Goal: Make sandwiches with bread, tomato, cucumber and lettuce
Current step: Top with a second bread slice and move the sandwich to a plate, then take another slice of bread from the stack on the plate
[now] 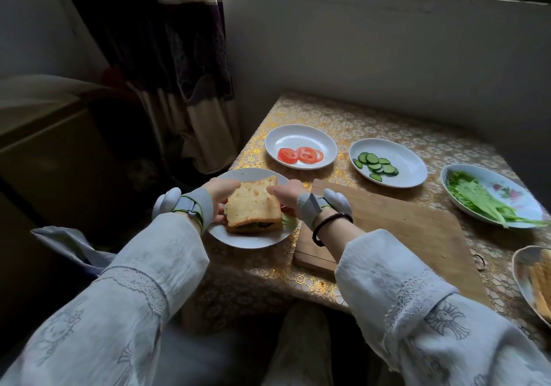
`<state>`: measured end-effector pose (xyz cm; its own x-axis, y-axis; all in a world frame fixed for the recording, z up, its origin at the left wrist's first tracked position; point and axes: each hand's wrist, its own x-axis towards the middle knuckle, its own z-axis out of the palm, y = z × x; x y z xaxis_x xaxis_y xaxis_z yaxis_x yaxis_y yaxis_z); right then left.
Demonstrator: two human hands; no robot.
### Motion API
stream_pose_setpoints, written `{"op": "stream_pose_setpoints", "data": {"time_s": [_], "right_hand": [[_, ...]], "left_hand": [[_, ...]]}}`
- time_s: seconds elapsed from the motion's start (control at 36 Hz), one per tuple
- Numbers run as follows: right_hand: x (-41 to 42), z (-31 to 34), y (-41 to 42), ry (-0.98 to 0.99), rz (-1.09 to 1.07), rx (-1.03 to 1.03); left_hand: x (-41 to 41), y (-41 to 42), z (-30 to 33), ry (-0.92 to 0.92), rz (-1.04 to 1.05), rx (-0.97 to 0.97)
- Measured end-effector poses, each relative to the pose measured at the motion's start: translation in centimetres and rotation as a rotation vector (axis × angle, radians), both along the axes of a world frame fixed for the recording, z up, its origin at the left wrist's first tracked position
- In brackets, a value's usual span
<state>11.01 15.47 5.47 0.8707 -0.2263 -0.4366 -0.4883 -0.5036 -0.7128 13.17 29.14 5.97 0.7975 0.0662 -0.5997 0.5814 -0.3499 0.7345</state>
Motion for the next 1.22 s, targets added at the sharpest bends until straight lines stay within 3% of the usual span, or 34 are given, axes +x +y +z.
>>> {"op": "stream_pose_setpoints", "data": {"time_s": [0.14,0.31,0.47,0.58,0.78,1.0,1.08,1.22], "right_hand": [[-0.6,0.5,-0.6,-0.072,0.137,-0.259],[-2.1,1.5,-2.7,-0.048,0.207,-0.295],[-4.6,2.2,-6.7,-0.040,0.200,-0.410],[-8.4,2.8,-11.5,-0.045,0.198,-0.479],[-14.0,2.7,-20.0,0.010,0.060,-0.542],[-21.4,1.5,-28.0,0.053,-0.177,-0.796],[-23.4,0.6,-30.2,0.059,-0.191,-0.906],[-25.7,-1.5,-32.2,0.139,-0.206,-0.921]], "left_hand": [[-0.4,-0.4,0.6,-0.053,-0.108,0.241],[-1.4,-2.8,1.6,-0.284,-0.213,0.543],[-2.9,-7.9,2.2,-0.479,-0.385,0.558],[-5.1,-13.5,0.8,-0.529,-0.513,0.444],[-10.2,-22.1,-1.3,-0.527,-0.773,0.433],[-16.3,-30.9,-4.7,-0.658,-1.132,0.634],[-18.1,-32.2,-6.2,-0.799,-1.154,0.697],[-18.6,-32.2,-7.2,-0.921,-1.139,0.797]]}}
